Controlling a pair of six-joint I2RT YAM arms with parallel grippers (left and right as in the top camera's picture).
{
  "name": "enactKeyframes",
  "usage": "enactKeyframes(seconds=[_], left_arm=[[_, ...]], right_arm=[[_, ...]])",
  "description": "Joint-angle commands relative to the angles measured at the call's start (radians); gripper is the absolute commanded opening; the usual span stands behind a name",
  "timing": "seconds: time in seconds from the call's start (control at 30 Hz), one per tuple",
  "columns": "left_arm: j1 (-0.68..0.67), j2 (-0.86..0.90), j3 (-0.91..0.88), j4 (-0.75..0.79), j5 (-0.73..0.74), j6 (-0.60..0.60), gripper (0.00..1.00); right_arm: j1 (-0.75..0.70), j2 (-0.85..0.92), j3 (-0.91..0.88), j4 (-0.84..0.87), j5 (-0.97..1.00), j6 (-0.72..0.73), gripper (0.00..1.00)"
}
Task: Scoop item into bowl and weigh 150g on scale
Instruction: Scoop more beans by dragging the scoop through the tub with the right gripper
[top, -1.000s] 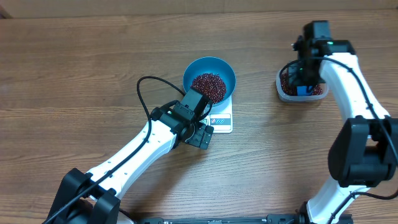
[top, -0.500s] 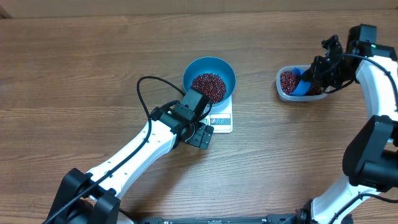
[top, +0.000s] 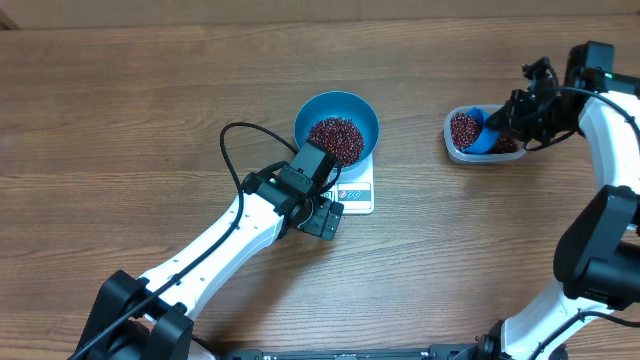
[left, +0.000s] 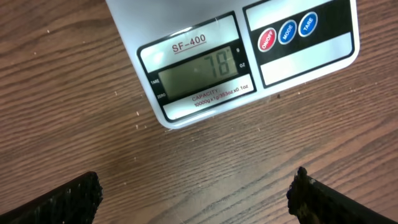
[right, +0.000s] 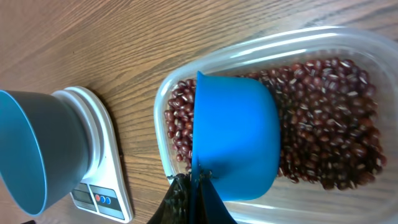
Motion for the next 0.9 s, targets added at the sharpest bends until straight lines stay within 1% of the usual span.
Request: enactKeyframes(seconds=[0.0, 0.23, 0.4, 0.63, 0.87], left_arm=[[-0.007, -0.007, -0.005, 0.003, -0.01, 0.019, 1.0], [-0.007, -0.007, -0.005, 0.003, -0.01, 0.02, 0.99], [-0.007, -0.007, -0.005, 0.003, -0.01, 0.02, 0.99], [-0.007, -0.007, -0.005, 0.003, -0.01, 0.02, 1.0], [-0.007, -0.007, -0.005, 0.003, -0.01, 0.02, 0.99]], right_arm=[[-0.046, -0.005, 0.013, -0.011, -0.04, 0.003, 0.04], [-0.085, -0.005, 0.016, -0.041, -0.039, 0.002, 0.04], [-0.089, -0.005, 0.059, -0.05, -0.039, -0.005, 0.04], [-0.093, -0.005, 0.128, -0.119, -0.04, -0.004, 0.04], [-0.116, -0.005, 0.137, -0.165, -0.042, -0.005, 0.04]])
